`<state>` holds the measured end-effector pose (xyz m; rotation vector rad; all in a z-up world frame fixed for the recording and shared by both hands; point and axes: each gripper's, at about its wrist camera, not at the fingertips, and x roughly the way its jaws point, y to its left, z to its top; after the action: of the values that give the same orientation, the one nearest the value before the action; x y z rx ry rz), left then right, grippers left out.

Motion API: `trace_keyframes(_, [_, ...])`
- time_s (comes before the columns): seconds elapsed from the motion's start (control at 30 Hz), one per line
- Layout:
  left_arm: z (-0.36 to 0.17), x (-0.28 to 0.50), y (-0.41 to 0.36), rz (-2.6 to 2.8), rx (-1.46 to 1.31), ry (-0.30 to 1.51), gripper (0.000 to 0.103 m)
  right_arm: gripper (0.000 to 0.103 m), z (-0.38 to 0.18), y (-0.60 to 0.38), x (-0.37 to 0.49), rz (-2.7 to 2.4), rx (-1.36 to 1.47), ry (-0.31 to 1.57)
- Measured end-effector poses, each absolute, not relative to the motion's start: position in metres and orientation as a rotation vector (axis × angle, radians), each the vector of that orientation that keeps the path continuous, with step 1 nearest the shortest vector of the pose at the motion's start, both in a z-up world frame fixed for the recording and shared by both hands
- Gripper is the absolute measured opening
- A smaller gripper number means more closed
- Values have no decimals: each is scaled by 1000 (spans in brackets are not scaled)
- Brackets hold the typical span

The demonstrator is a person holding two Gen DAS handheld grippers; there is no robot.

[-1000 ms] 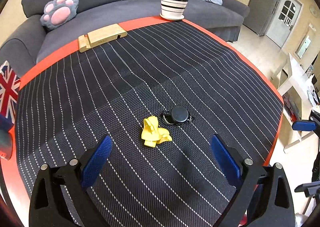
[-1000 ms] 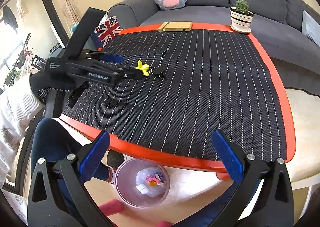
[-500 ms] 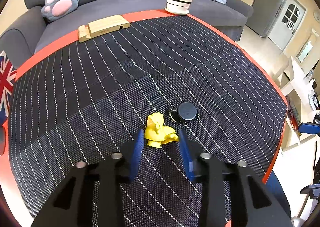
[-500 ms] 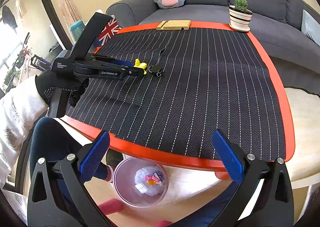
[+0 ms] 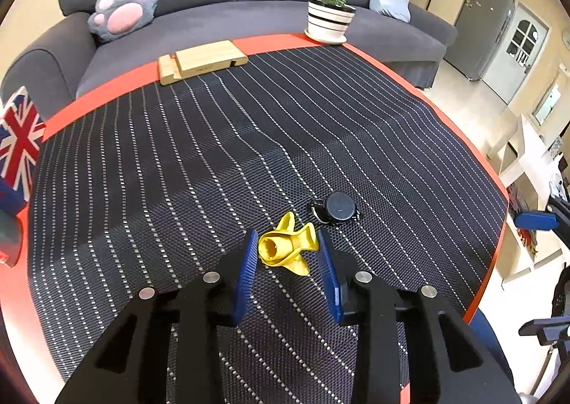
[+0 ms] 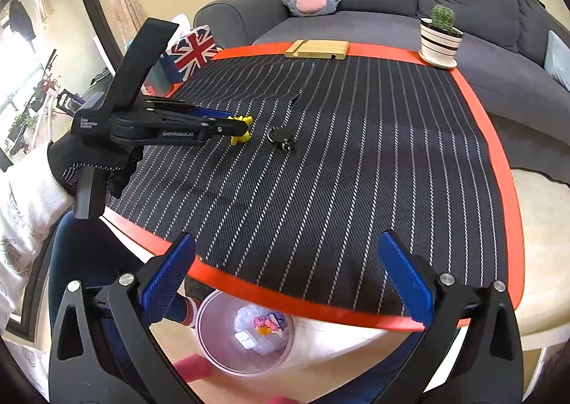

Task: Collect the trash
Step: 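Close the left gripper on the yellow duck and lift it, then grasp the black round keychain with the right gripper while the left gripper holds the duck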

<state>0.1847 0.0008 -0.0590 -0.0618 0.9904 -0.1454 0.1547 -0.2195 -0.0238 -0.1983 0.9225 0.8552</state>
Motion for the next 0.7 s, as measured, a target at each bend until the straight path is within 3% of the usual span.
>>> trace_keyframes(0.7, [-35, 157, 36, -107, -85, 957, 32, 100, -21, -128, 224, 931, -401, 965])
